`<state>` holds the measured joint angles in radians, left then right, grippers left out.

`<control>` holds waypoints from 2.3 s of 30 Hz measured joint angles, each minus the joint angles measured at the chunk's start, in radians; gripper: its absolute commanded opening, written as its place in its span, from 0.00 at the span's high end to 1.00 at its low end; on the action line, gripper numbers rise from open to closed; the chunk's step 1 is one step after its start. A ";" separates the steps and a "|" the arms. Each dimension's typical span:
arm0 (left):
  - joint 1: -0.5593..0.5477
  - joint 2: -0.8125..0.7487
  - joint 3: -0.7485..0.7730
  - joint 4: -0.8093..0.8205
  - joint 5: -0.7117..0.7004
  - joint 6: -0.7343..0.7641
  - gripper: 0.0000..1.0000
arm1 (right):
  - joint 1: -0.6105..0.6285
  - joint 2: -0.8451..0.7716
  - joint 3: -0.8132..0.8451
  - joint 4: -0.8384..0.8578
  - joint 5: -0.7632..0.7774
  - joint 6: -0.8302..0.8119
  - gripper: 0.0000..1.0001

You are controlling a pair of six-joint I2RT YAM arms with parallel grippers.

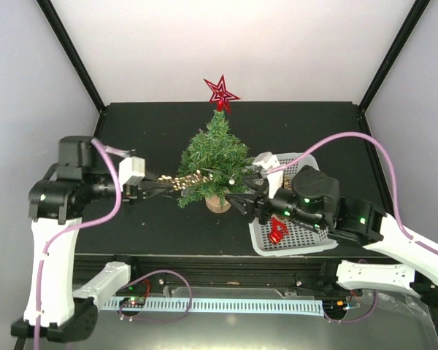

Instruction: Decorate the small christmas tree

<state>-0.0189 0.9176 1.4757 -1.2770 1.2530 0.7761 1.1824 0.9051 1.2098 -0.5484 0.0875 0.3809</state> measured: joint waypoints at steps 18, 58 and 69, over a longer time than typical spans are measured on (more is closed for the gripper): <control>-0.296 0.157 0.002 -0.191 -0.007 -0.050 0.99 | 0.000 0.088 0.063 -0.015 -0.041 -0.172 0.43; -0.303 0.187 0.014 -0.171 -0.032 -0.069 0.26 | 0.000 0.144 0.072 0.048 -0.183 -0.176 0.99; -0.277 0.061 -0.067 0.015 -0.259 -0.252 0.17 | -0.019 0.068 0.072 0.045 -0.044 -0.182 0.99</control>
<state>-0.2958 0.9783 1.4086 -1.2621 0.9943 0.5243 1.1637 0.9726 1.2816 -0.5037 0.0433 0.1993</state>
